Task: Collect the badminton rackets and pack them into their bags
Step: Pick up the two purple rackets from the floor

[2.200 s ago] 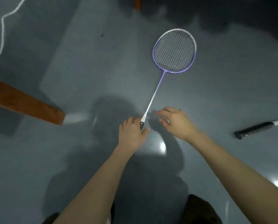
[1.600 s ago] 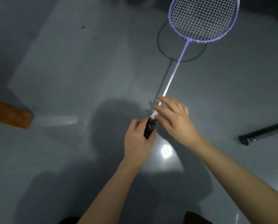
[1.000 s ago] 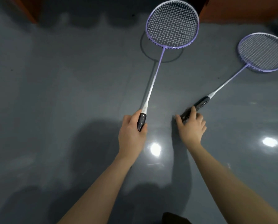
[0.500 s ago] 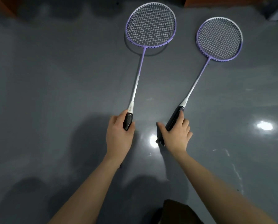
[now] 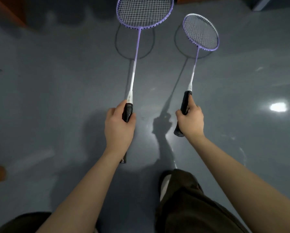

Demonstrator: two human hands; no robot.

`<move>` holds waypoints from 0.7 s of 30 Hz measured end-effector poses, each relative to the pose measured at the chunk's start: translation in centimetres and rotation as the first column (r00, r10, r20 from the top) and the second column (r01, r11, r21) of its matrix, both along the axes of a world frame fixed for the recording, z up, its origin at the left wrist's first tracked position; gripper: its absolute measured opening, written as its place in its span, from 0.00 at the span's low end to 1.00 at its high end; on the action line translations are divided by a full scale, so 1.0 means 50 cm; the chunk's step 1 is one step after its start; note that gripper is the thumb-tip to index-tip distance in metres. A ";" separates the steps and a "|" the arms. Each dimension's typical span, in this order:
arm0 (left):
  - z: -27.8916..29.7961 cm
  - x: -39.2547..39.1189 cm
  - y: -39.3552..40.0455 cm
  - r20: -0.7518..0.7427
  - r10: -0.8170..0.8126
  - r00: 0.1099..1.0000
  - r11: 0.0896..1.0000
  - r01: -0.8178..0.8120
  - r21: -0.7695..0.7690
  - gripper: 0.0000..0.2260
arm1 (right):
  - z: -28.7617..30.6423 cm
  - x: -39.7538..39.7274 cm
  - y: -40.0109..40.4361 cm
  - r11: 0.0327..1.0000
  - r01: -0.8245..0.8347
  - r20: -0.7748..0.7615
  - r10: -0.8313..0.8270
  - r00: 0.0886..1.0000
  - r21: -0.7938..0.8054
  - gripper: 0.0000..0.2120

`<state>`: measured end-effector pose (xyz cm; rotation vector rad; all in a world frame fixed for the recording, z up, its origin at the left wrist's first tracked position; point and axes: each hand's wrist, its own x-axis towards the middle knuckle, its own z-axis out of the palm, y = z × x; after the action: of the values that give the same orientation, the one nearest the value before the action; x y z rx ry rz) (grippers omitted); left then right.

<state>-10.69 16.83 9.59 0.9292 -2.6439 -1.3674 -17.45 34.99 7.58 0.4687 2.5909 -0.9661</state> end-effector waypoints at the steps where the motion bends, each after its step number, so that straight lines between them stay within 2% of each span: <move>1: 0.028 0.005 0.001 -0.003 0.001 1.000 1.000 -0.001 0.001 0.19 | 0.028 0.010 -0.003 0.999 0.011 -0.002 -0.011 1.000 -0.032 0.31; 8: 0.398 0.074 0.009 -0.010 -0.089 0.996 0.995 0.088 -0.056 0.18 | 0.412 0.132 -0.031 0.968 0.127 -0.048 -0.140 0.989 -0.218 0.30; 12: 0.637 0.116 0.024 -0.013 -0.140 0.990 0.990 0.139 -0.032 0.19 | 0.654 0.203 -0.035 0.935 0.231 -0.052 -0.254 0.966 -0.267 0.29; 15: 0.804 0.145 0.039 -0.070 -0.186 0.980 0.982 0.183 -0.043 0.19 | 0.823 0.250 -0.030 0.917 0.275 -0.100 -0.315 0.944 -0.290 0.30; 21: 1.043 0.158 0.073 -0.158 -0.258 0.953 0.966 0.254 -0.048 0.19 | 1.073 0.298 -0.005 0.886 0.318 -0.221 -0.403 0.888 -0.338 0.30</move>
<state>-2.81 20.47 61.72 0.4586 -2.7202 -1.3814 -2.56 34.75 61.24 0.8081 2.5834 -1.6310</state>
